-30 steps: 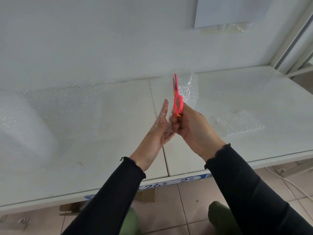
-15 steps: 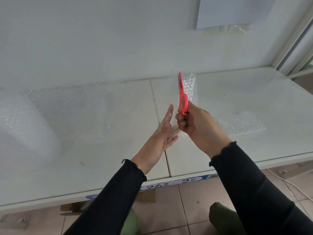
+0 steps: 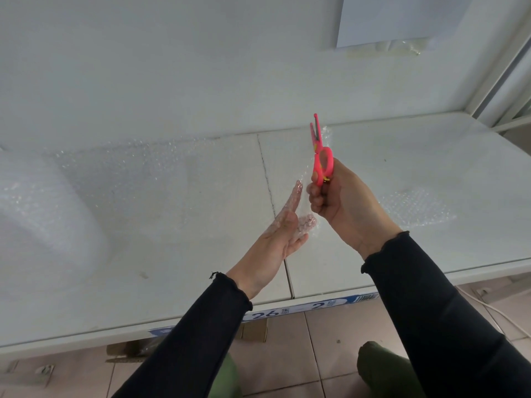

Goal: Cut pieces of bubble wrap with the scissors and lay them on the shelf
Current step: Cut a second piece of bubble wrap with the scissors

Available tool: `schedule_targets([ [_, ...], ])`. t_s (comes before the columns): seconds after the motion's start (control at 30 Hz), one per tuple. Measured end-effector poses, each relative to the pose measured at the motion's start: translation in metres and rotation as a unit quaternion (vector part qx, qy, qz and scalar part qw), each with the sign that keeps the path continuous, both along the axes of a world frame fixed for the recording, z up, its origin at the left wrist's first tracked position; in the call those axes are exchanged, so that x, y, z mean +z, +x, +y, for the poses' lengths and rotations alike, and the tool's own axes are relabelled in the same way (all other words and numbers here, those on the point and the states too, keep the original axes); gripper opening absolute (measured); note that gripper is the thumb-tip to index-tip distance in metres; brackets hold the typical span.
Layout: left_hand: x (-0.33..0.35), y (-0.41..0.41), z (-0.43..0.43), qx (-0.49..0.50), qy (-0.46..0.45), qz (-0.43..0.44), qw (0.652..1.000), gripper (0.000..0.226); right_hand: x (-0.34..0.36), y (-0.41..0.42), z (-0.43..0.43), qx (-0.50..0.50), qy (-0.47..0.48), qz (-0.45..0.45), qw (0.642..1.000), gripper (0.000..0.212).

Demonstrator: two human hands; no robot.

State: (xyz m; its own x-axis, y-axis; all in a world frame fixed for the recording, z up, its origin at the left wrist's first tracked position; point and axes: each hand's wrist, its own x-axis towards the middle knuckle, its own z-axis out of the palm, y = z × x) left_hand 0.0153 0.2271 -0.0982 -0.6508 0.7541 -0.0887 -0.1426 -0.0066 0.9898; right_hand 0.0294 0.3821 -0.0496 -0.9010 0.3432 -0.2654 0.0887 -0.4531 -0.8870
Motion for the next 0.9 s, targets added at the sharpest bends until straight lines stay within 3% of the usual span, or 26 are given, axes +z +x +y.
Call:
schedule_targets([
  [0.3, -0.002, 0.002, 0.0, 0.001, 0.015, -0.022, 1.0, 0.046, -0.003, -0.001, -0.002, -0.01, -0.013, -0.004, 1.0, 0.032],
  [0.53, -0.002, 0.0, 0.002, 0.043, 0.098, -0.163, 0.981, 0.045, -0.006, 0.0, 0.004, -0.011, -0.048, 0.01, 0.999, 0.038],
  [0.63, -0.001, -0.003, 0.004, 0.07, 0.113, -0.242, 0.961, 0.048, -0.003, 0.001, 0.008, 0.009, -0.017, -0.013, 1.0, 0.042],
  [0.73, 0.0, -0.006, 0.003, 0.102, 0.112, -0.339, 0.928, 0.065, -0.002, 0.004, 0.009, 0.031, 0.027, -0.044, 0.998, 0.045],
  [0.8, 0.003, -0.006, 0.001, 0.131, 0.067, -0.329, 0.933, 0.069, -0.003, 0.008, 0.009, 0.045, 0.054, -0.05, 0.996, 0.045],
  [0.9, 0.009, -0.004, -0.009, 0.135, -0.081, -0.185, 0.97, 0.062, -0.005, 0.013, 0.01, 0.056, 0.066, -0.052, 0.995, 0.041],
])
